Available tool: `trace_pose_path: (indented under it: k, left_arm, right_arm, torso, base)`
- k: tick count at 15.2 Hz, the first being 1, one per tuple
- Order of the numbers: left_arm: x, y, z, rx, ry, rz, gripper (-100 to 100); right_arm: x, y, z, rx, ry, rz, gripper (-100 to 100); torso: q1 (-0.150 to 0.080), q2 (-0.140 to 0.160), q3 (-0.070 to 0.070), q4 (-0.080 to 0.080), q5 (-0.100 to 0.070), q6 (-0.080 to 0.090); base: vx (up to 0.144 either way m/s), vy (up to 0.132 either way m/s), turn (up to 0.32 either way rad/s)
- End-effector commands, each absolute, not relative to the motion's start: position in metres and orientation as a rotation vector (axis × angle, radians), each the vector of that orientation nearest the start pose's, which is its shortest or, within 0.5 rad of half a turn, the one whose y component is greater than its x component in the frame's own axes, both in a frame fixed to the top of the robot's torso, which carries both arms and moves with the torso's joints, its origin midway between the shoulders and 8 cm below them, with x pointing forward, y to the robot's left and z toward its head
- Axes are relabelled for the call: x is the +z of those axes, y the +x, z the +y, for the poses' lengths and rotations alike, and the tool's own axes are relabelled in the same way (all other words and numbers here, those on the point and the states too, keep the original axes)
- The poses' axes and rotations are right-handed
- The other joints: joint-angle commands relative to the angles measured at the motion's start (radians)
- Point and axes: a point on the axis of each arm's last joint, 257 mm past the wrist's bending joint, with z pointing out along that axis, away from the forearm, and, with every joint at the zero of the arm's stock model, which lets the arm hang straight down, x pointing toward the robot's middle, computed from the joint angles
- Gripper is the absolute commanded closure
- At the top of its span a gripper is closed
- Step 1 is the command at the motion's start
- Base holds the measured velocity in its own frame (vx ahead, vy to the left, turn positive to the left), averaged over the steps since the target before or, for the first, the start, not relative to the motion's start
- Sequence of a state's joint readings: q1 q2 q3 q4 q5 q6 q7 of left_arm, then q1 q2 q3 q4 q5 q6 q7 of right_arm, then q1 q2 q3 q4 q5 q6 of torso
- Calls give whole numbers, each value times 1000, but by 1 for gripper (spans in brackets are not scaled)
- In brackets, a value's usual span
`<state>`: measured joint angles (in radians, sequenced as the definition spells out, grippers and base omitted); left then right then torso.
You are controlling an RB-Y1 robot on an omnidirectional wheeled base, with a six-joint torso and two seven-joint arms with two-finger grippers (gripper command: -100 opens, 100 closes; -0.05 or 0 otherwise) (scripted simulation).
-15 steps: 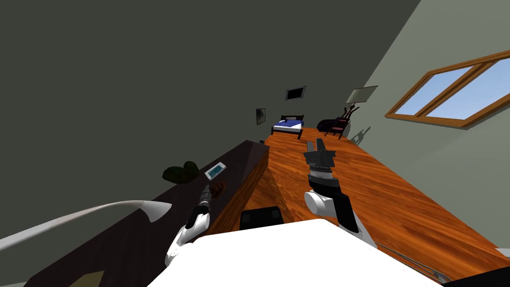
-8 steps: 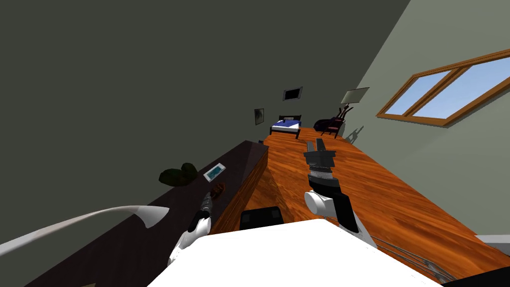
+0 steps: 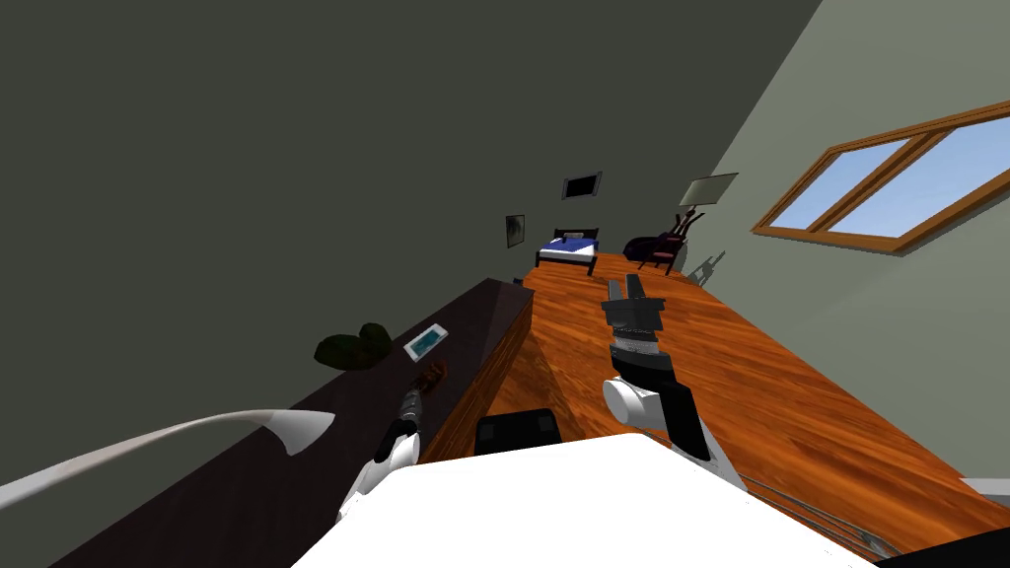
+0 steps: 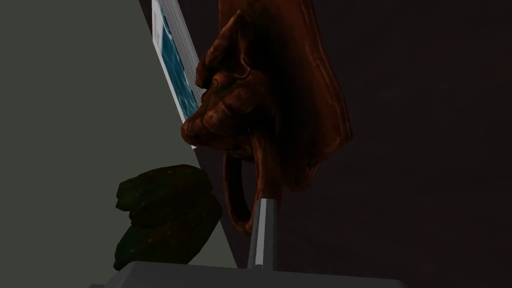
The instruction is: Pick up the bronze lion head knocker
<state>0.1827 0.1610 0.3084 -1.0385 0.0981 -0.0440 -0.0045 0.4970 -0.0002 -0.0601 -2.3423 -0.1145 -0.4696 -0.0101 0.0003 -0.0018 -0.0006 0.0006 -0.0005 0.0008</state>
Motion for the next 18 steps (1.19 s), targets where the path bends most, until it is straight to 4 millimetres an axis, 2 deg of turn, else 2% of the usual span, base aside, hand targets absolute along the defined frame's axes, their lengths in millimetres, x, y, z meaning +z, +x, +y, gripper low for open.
trace_pose_path:
  k: [1,4,5,6,9,15,18]
  left_arm:
    - [-510,330,473,-523,-1796,1282,100]
    - [-501,334,478,-523,-1798,1277,100]
    - [-504,333,476,-525,-1794,1278,100]
    - [-496,346,476,-556,-1767,1273,-100]
    - [-489,354,481,-574,-1740,1270,-100]
    - [-482,360,506,-563,-1691,1277,-100]
    - [-483,359,514,-550,-1682,1286,-100]
  right_arm:
    - [49,330,-309,1336,691,512,0]
    - [49,330,-309,1336,691,512,0]
    - [49,330,-309,1336,691,512,0]
    - [49,330,-309,1336,691,512,0]
    - [49,330,-309,1336,691,512,0]
    - [49,330,-309,1336,691,512,0]
    - [49,330,-309,1336,691,512,0]
  torso:
    - [0,0,0,0,0,0]
    - [0,1,0,0,0,0]
    - [-1,4,2,0,0,0]
    - [-1,4,2,1,0,0]
    - [4,11,6,2,1,0]
    - [11,13,7,3,2,1]
    - [11,9,5,2,3,0]
  base:
    - [0,0,0]
    - [-40,-22,-38]
    - [-63,-26,-16]
    - [-90,21,-174]
    - [-183,58,-254]
    - [-175,102,-270]
    - [-99,94,-225]
